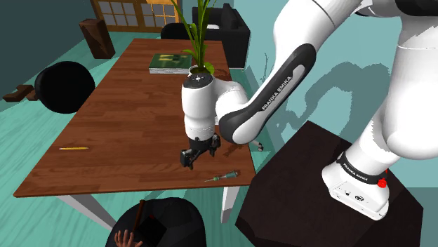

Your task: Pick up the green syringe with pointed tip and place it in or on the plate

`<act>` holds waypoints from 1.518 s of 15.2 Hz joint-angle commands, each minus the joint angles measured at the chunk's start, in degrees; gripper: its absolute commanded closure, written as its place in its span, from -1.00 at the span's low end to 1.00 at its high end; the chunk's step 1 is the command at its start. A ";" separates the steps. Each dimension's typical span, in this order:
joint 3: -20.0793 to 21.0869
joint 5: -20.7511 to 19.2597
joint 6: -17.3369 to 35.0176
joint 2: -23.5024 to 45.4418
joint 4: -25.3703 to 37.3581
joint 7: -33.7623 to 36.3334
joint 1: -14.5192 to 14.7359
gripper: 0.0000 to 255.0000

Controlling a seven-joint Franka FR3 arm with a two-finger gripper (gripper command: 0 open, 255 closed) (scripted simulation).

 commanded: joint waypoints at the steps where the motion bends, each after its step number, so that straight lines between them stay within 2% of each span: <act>1: -0.93 -1.32 1.02 1.58 0.40 0.93 0.78 -1.00; 10: -1.63 -2.21 1.85 2.64 0.53 1.54 1.31 -1.00; 11: -1.63 -2.21 1.85 2.64 0.53 1.54 1.31 1.00; 20: -1.63 -2.21 1.85 2.64 0.53 1.54 1.31 1.00; 21: -1.63 -2.21 1.85 2.64 0.53 1.54 1.31 -1.00; 23: -2.25 -3.65 5.85 1.65 -4.04 1.44 0.59 -1.00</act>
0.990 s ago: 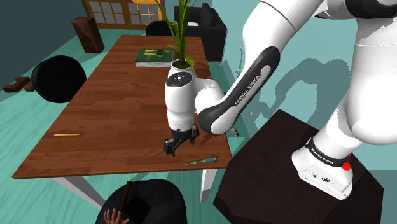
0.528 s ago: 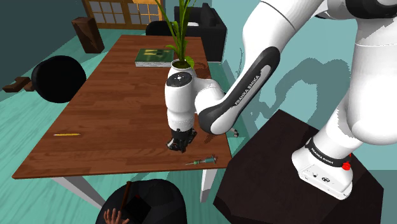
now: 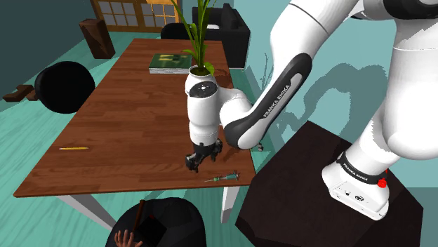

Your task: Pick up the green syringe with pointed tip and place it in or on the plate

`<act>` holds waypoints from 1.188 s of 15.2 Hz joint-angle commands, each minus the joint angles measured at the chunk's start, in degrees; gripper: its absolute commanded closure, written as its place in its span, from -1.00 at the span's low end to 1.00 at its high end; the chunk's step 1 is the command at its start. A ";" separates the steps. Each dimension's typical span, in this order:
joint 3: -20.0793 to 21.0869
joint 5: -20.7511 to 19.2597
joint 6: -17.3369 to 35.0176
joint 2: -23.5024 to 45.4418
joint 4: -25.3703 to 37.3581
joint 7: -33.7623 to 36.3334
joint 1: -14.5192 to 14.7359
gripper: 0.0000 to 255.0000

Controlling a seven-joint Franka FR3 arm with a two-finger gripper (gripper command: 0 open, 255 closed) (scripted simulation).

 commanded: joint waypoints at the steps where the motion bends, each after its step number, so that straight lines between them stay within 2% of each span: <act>1: -0.85 -1.68 3.89 -0.60 -4.10 0.26 -0.36 -1.00; 6: -5.56 -8.52 13.99 -1.25 -13.52 1.96 0.04 -1.00; 10: -14.06 -17.58 22.57 -0.18 -19.11 5.92 4.06 -1.00; 18: -23.64 -23.91 28.30 7.37 -15.54 11.87 12.49 -1.00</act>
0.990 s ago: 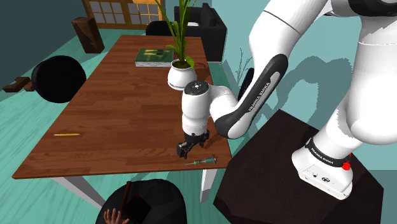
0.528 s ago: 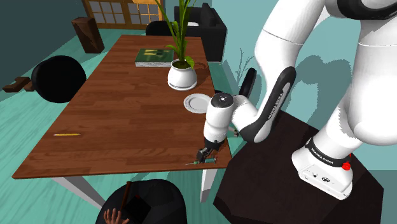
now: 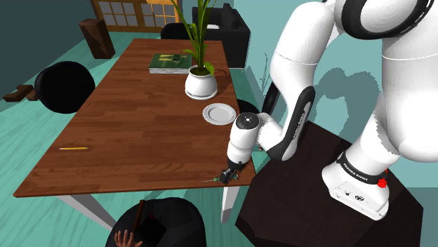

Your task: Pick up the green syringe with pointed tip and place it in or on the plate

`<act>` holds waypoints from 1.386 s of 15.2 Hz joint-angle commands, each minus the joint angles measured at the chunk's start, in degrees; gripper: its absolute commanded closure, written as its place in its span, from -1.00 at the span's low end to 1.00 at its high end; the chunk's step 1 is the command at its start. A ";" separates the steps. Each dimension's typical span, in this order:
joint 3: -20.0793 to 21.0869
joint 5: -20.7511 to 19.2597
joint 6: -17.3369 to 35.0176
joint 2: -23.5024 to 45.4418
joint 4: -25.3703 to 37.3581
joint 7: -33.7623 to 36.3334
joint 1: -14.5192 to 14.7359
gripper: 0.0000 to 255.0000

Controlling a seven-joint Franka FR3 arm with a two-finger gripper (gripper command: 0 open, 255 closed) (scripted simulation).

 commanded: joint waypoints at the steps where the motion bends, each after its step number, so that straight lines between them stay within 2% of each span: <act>1: -1.36 -0.75 0.91 1.10 0.51 0.73 1.17 -1.00; 8: -1.35 -0.73 0.90 1.09 0.50 0.72 1.16 -1.00; 9: -1.35 -0.73 0.90 1.09 0.50 0.72 1.16 1.00; 18: -1.37 -0.74 0.91 1.10 0.51 0.72 1.18 1.00; 21: 1.93 0.97 -1.16 -1.81 -1.03 -1.20 -1.93 1.00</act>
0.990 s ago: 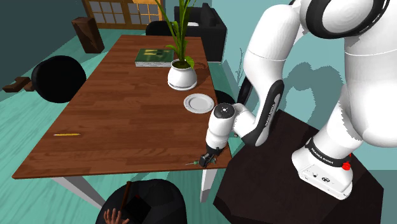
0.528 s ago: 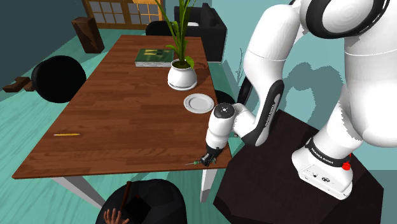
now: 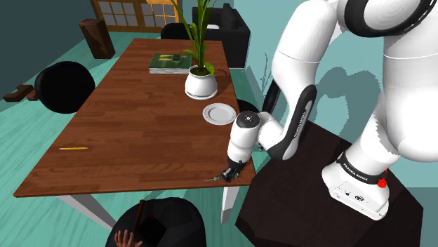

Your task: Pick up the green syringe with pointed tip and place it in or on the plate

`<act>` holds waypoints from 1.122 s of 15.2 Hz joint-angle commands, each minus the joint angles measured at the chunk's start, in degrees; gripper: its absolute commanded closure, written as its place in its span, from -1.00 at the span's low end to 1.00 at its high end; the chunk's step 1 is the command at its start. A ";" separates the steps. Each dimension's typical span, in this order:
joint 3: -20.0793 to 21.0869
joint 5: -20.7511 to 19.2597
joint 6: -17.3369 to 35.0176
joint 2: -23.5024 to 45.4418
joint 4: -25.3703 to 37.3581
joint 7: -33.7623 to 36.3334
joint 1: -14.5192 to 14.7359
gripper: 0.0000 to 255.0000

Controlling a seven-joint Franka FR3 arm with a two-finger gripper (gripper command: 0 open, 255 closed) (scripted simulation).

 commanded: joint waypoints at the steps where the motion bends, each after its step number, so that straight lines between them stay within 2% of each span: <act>1: 2.27 1.29 -1.39 -1.86 -0.93 -1.34 -2.07 1.00; 8: 11.20 7.84 -6.00 -8.54 -4.16 -7.30 -9.88 1.00; 14: 19.79 16.08 -9.75 -14.38 -6.48 -13.88 -16.83 1.00; 15: 20.07 16.41 -9.87 -14.58 -6.55 -14.13 -17.04 1.00; 17: 19.90 17.06 -10.22 -14.26 -5.83 -18.19 -20.22 1.00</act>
